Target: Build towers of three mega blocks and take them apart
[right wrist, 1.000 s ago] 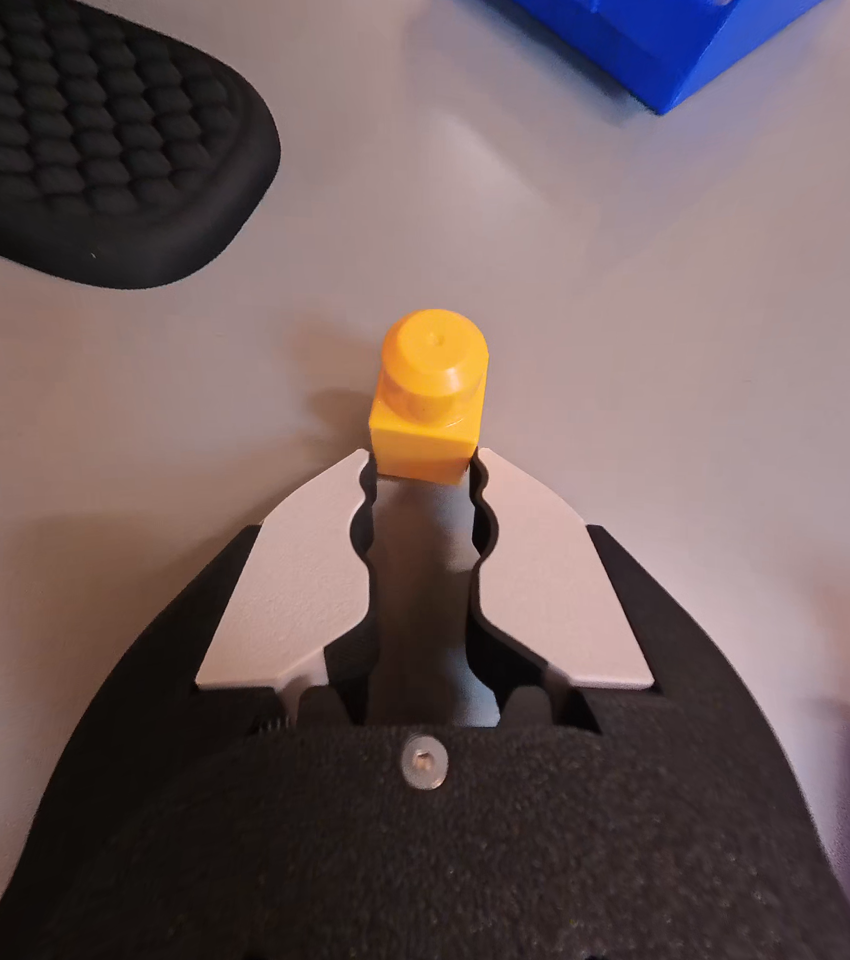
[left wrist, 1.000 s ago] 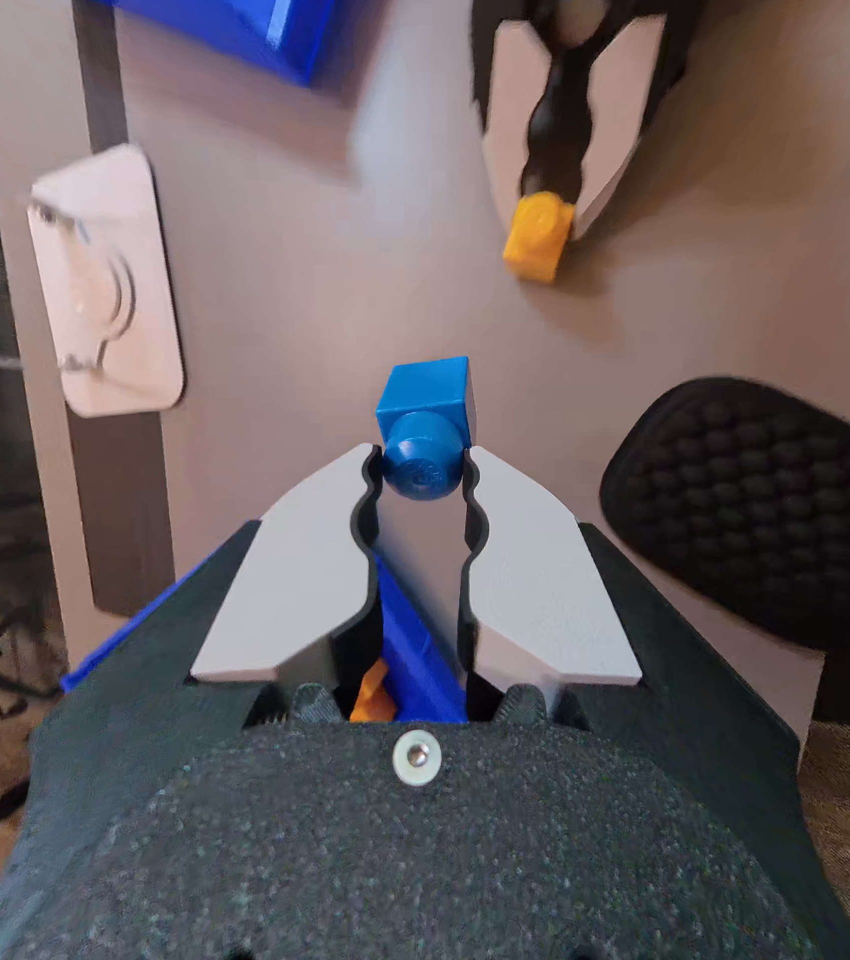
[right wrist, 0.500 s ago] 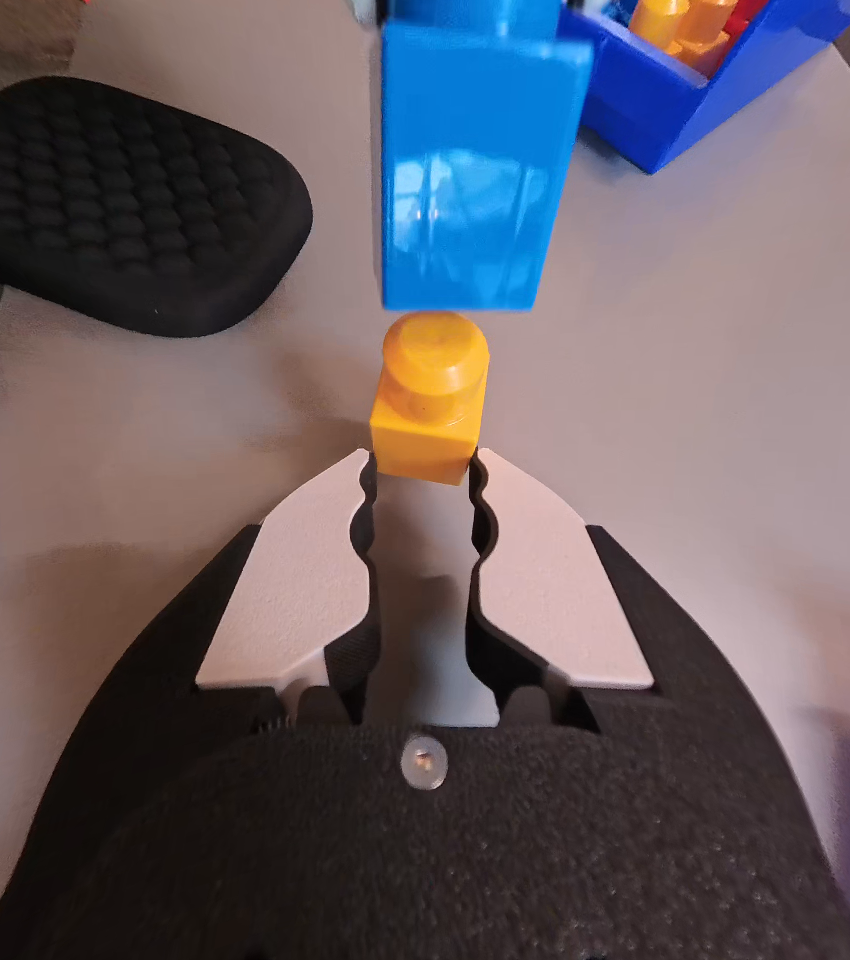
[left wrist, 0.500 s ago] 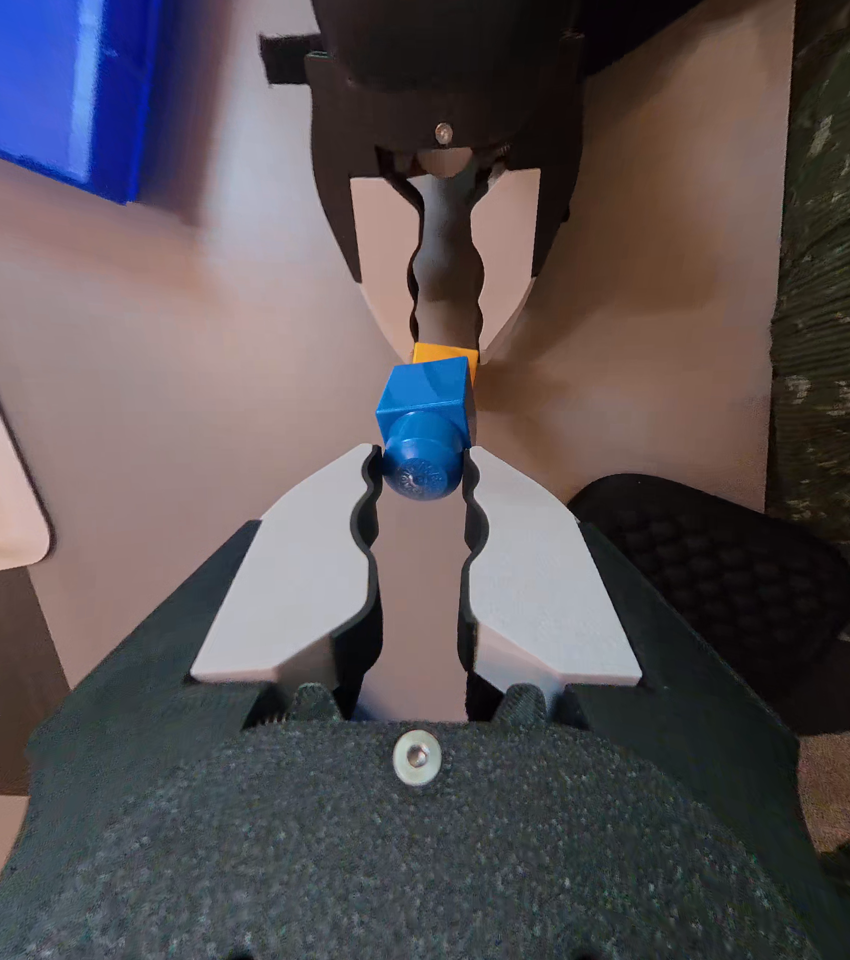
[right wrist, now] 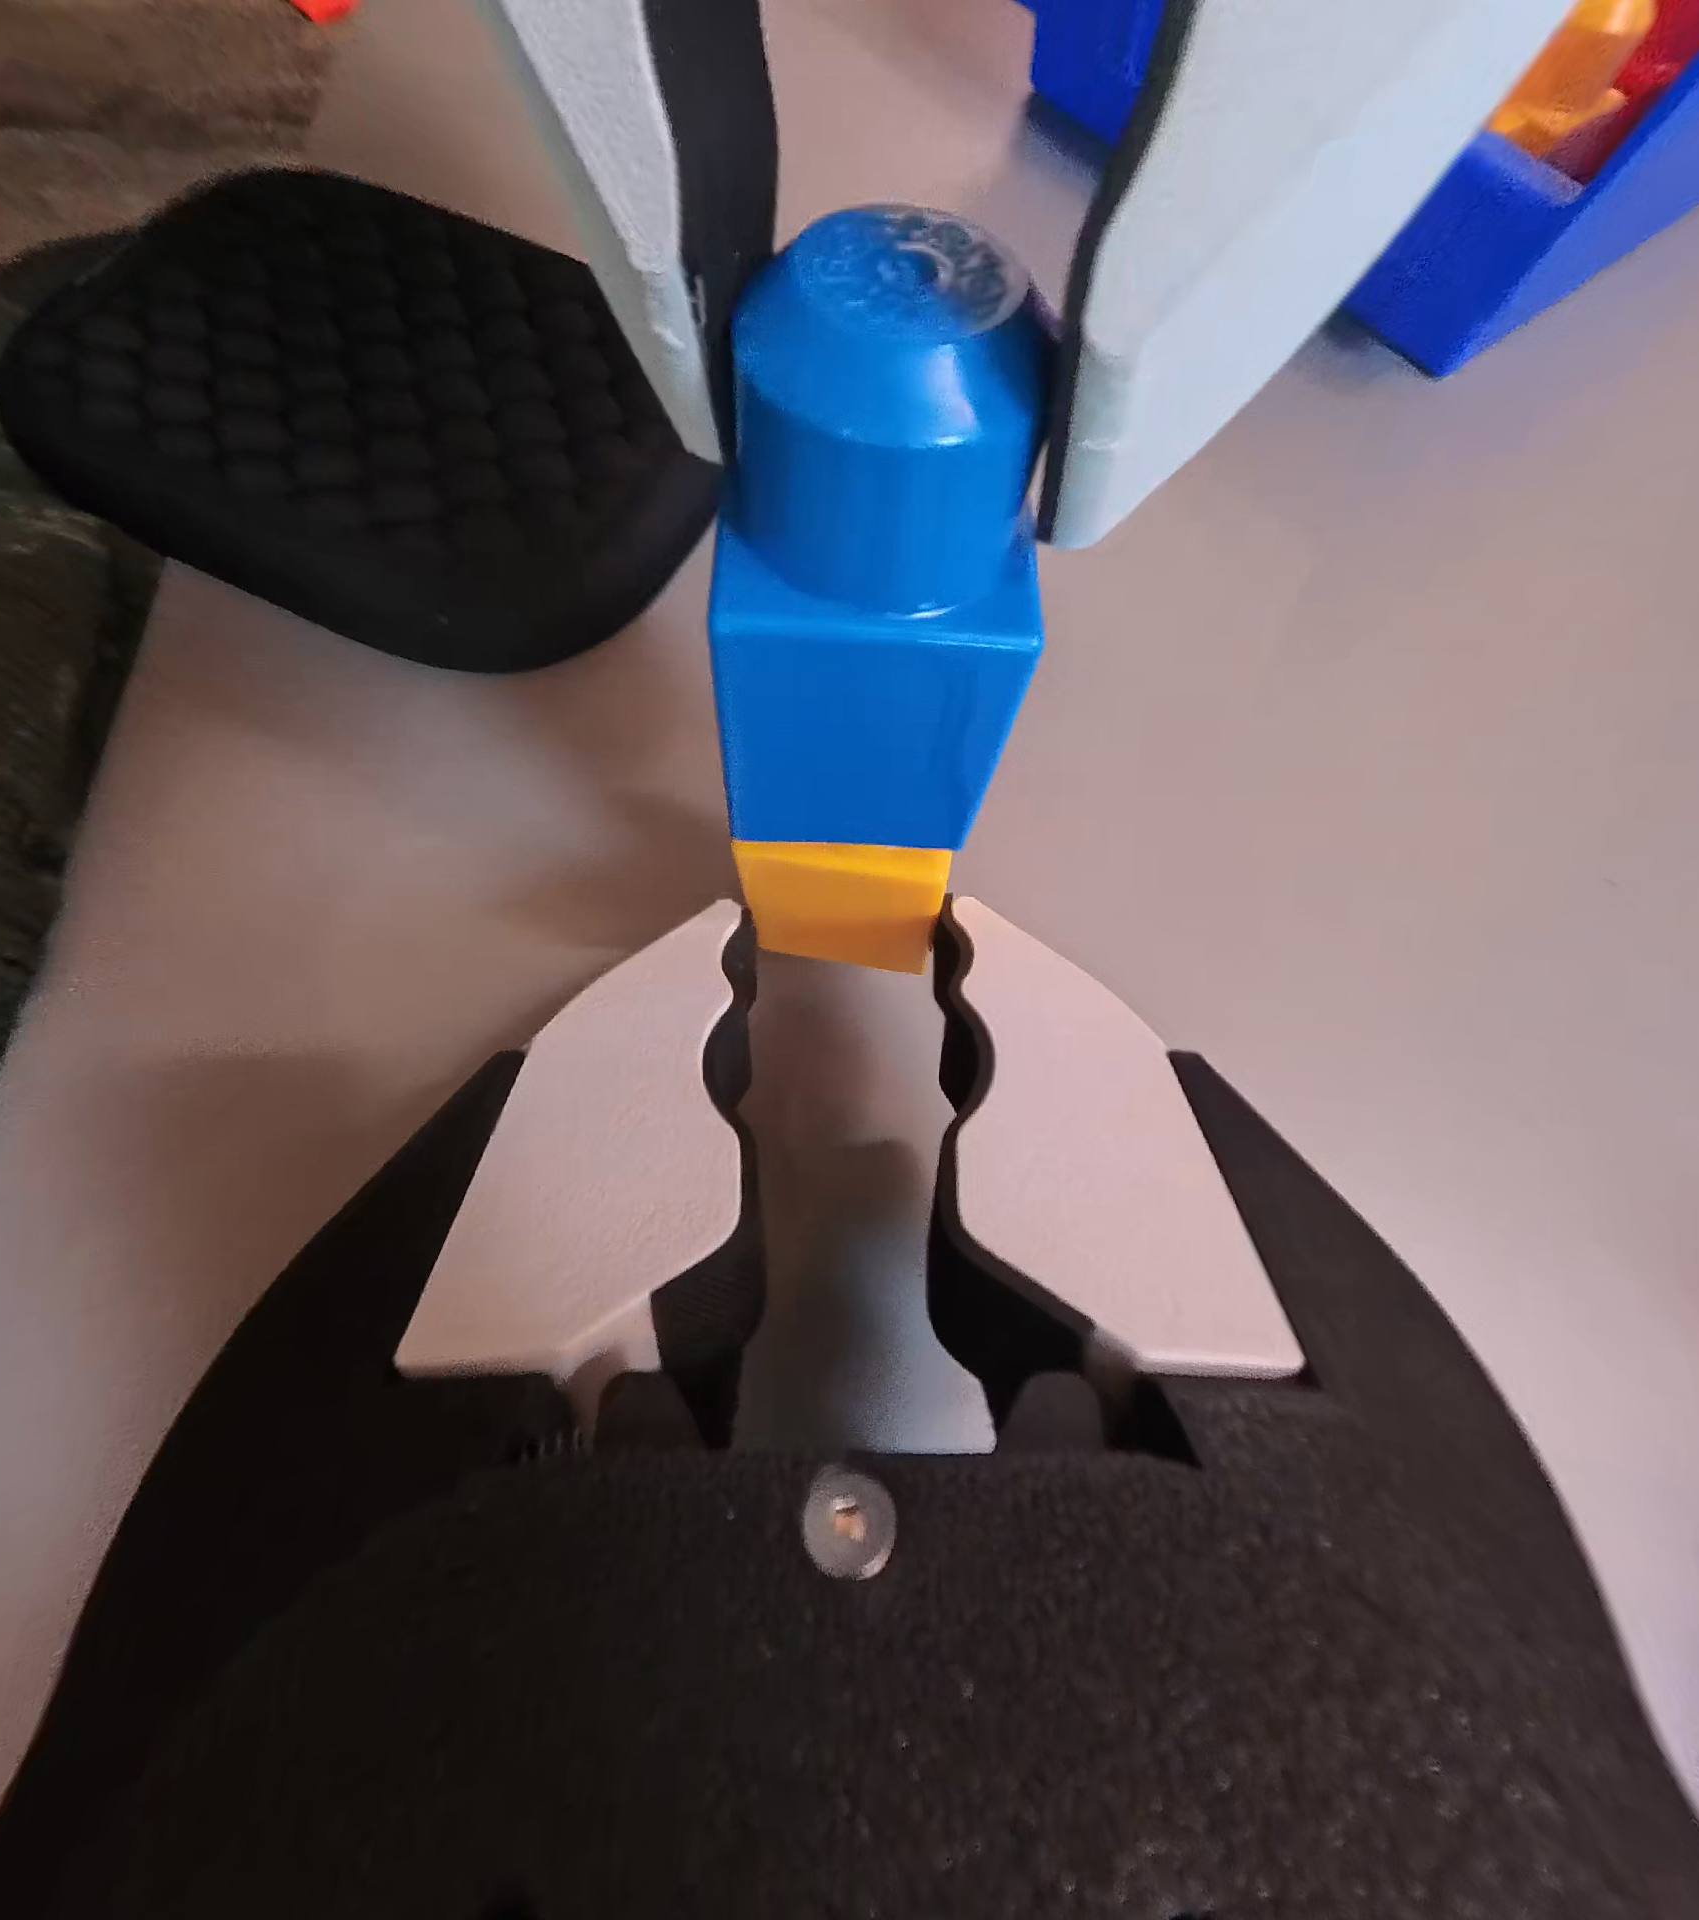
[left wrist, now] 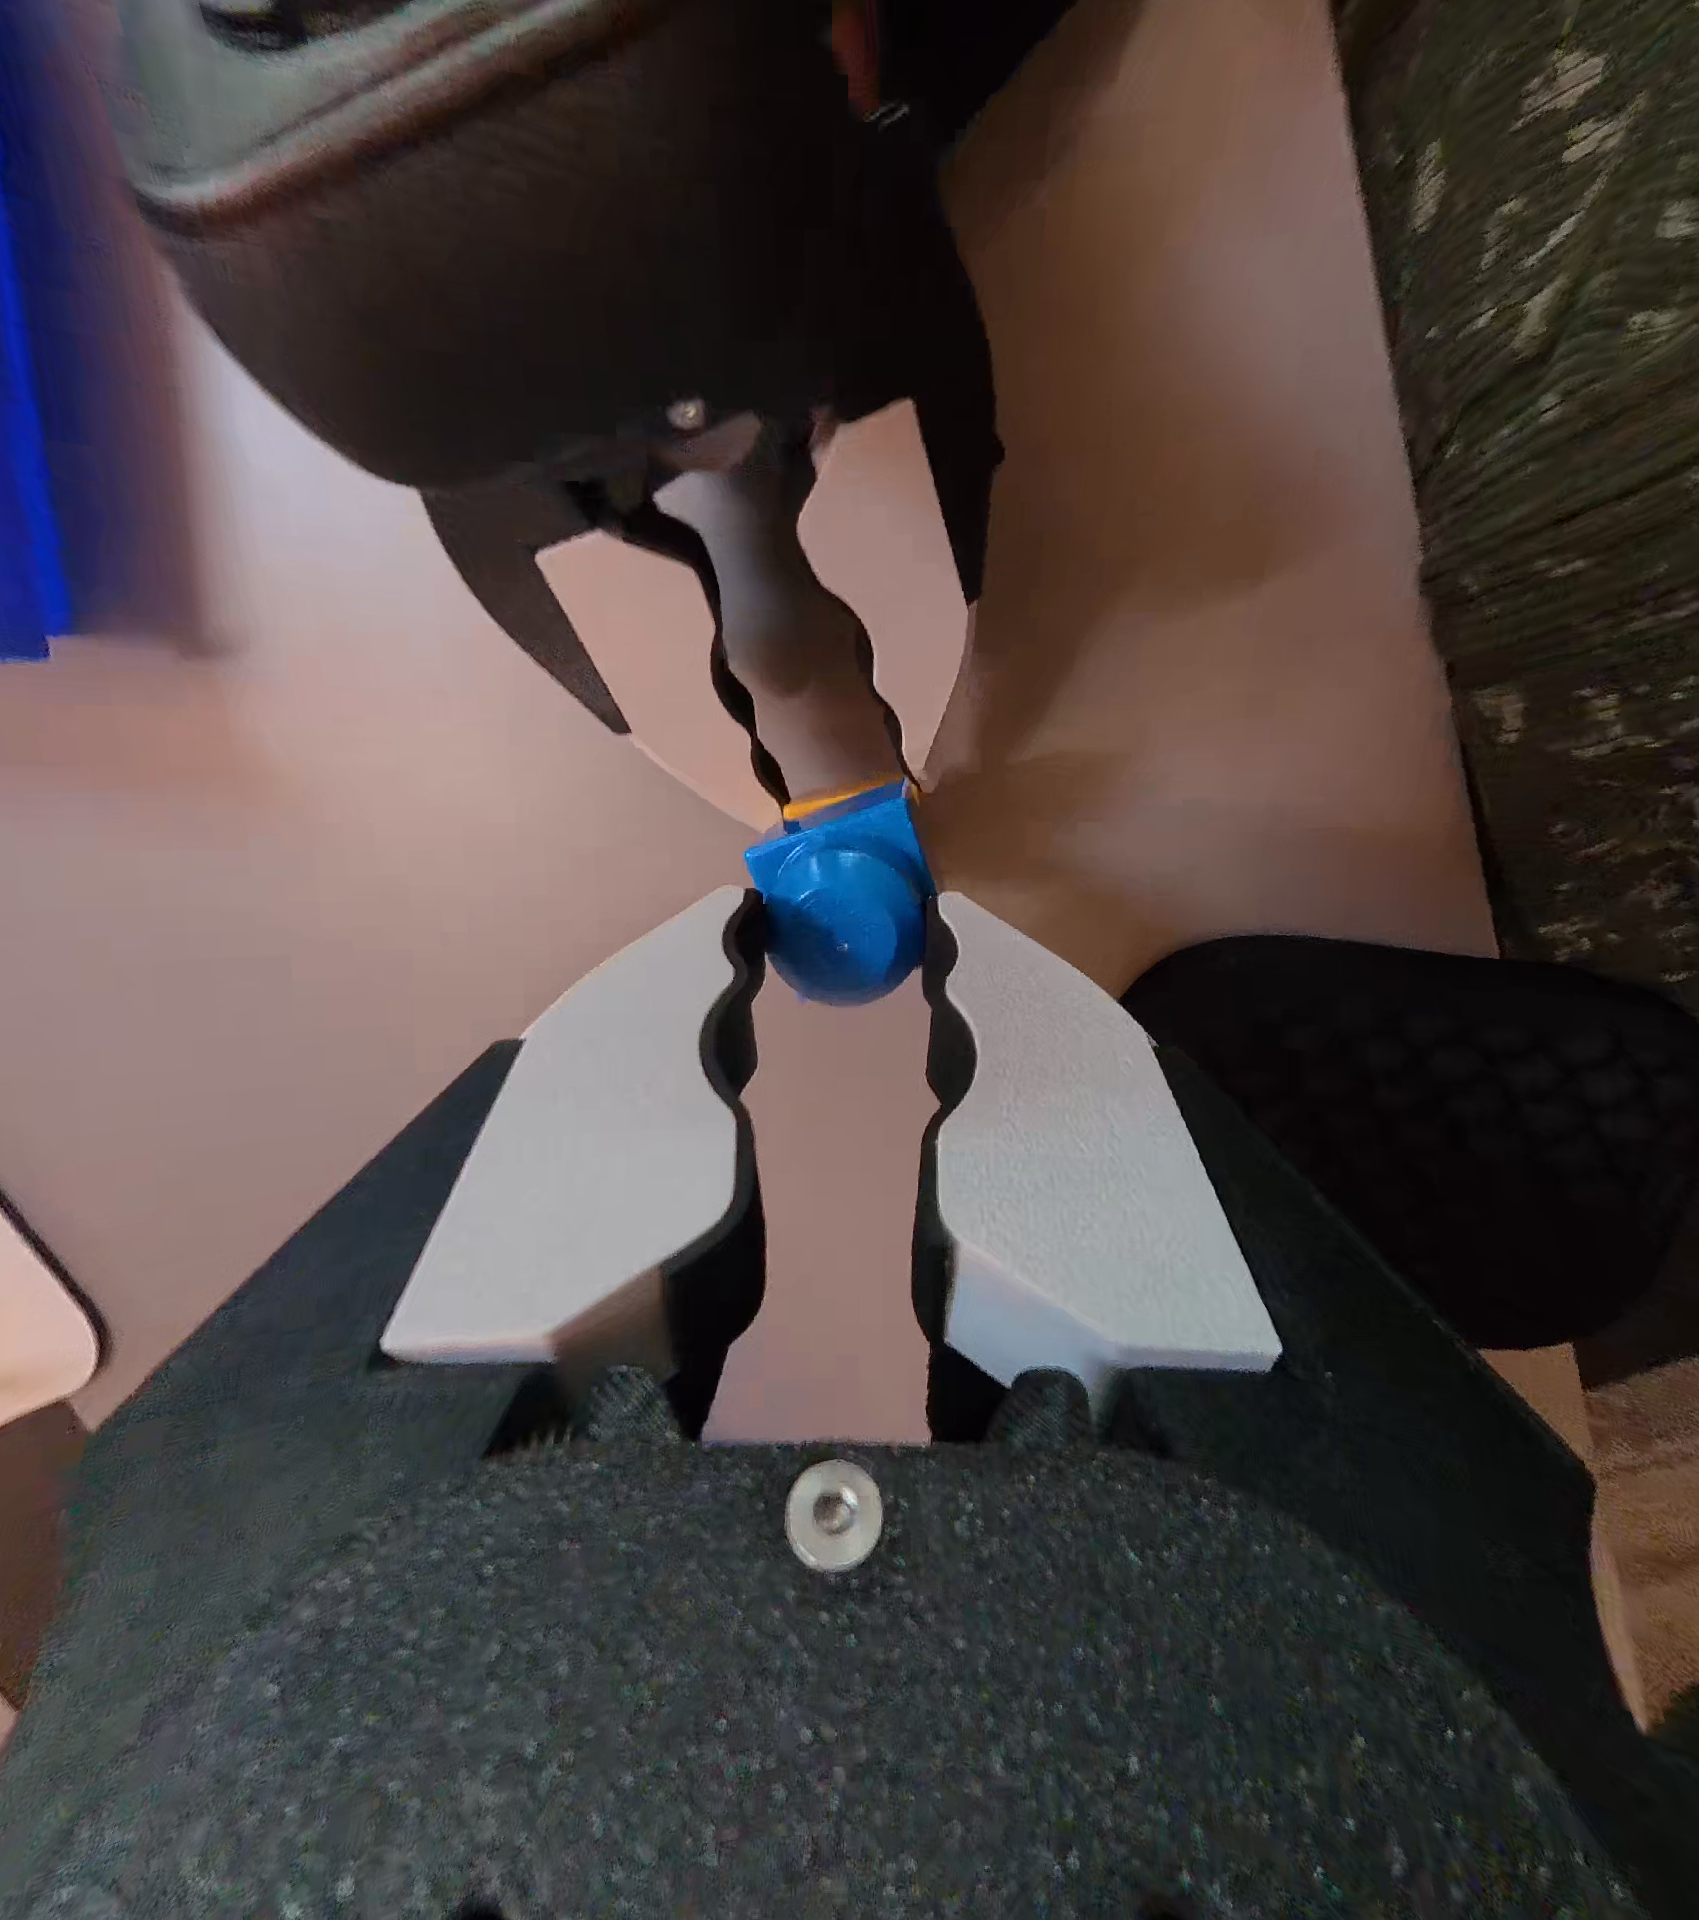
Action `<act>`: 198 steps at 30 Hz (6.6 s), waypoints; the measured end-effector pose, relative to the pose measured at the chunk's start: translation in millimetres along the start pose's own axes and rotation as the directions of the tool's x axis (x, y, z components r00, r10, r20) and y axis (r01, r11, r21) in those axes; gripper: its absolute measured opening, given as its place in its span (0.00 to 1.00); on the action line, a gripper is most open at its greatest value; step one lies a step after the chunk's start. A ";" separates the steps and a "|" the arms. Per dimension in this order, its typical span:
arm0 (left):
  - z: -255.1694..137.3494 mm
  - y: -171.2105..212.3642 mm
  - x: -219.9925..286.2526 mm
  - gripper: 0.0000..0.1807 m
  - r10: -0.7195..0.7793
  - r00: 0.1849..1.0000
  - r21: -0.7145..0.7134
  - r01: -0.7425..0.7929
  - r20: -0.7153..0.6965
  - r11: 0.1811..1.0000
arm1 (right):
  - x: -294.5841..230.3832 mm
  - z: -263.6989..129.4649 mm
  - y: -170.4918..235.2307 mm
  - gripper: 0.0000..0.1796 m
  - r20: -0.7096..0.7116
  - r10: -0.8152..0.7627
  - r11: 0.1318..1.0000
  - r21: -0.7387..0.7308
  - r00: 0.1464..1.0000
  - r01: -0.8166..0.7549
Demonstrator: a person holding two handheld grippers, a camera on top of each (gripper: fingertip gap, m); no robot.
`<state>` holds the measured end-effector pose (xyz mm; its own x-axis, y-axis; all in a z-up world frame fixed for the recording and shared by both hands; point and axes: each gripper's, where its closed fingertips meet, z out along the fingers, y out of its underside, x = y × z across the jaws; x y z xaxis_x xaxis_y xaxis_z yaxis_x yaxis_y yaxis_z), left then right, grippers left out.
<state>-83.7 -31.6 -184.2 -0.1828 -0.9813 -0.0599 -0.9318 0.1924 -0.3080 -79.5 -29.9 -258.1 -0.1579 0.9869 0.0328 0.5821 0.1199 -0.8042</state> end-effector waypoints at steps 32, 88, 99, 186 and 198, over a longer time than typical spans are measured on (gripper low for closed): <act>-29.8 -13.8 -4.1 0.31 -0.238 0.964 0.686 0.094 0.118 0.722 | 2.1 -23.9 -29.9 0.18 0.024 0.023 0.978 0.209 0.999 -0.028; -60.9 278.5 -45.3 0.23 -0.893 0.102 0.522 0.780 0.438 0.345 | 49.7 -28.0 -22.2 0.29 -0.220 0.120 0.982 0.170 0.968 -0.083; -45.0 302.3 -43.1 0.16 -0.876 -0.020 0.514 0.816 0.482 0.264 | 51.4 -34.2 -23.3 0.29 -0.225 0.130 0.976 0.198 0.966 -0.086; 68.3 8.6 -1.0 0.20 -0.411 0.911 0.413 0.362 0.032 0.836 | 8.8 -53.2 -29.6 0.20 0.107 0.129 0.970 0.194 0.986 -0.148; 77.8 26.1 11.4 0.20 -0.308 0.940 0.166 0.283 0.149 0.945 | -7.3 -34.2 -8.4 0.20 0.074 0.013 0.999 -0.054 0.997 -0.009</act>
<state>-85.7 -37.8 -266.8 0.1618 -0.9814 -0.1034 -0.8800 -0.0960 -0.4653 -56.0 -34.3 -231.2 -0.2087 0.9777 -0.0214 0.6253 0.1166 -0.7716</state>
